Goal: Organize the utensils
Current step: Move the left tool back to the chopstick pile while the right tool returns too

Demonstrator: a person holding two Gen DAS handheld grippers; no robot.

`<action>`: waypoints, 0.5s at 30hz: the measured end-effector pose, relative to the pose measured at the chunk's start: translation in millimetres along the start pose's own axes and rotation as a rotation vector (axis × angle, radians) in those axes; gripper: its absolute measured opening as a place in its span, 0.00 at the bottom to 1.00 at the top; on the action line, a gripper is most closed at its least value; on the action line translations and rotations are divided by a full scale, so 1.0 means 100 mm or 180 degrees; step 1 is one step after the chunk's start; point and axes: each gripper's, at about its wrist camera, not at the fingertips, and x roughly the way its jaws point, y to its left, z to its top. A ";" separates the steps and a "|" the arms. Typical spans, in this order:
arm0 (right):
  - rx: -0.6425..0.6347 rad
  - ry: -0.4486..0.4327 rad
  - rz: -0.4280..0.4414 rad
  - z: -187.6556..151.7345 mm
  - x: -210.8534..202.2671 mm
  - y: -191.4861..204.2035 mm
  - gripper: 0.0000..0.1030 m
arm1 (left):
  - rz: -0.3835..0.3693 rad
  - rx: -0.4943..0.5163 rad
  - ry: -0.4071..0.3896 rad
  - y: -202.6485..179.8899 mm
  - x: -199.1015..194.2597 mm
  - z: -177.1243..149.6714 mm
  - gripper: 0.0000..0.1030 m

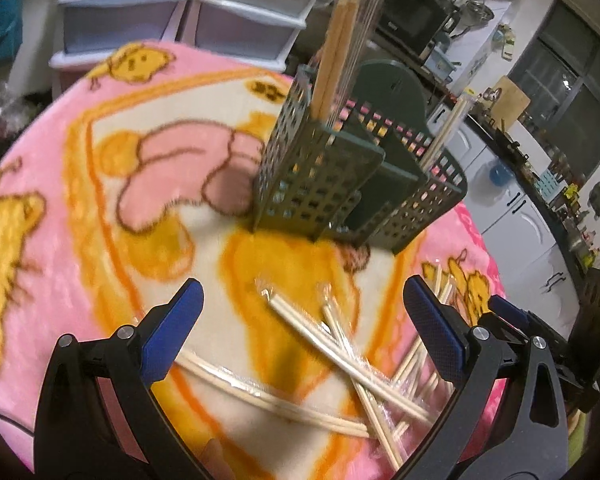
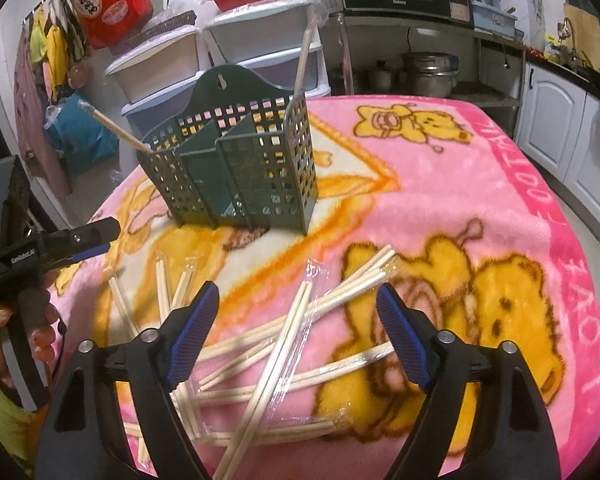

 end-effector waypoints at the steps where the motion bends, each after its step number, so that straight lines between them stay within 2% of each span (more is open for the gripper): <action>1: 0.0008 0.0030 0.0020 -0.01 0.02 0.00 0.70 | -0.0019 -0.0018 0.0037 0.00 0.02 -0.02 0.90; 6: 0.0034 0.0177 0.0149 -0.05 0.10 -0.02 0.58 | -0.0139 -0.0125 0.0197 0.01 0.13 -0.09 0.88; 8: 0.0047 0.0239 0.0198 -0.07 0.14 -0.02 0.49 | -0.0236 -0.0226 0.0306 0.03 0.19 -0.13 0.80; 12: 0.0069 0.0345 0.0254 -0.10 0.20 -0.04 0.40 | -0.0329 -0.0390 0.0507 0.08 0.32 -0.22 0.65; 15: 0.0110 0.0430 0.0318 -0.13 0.25 -0.05 0.36 | -0.0355 -0.0460 0.0548 0.09 0.35 -0.23 0.63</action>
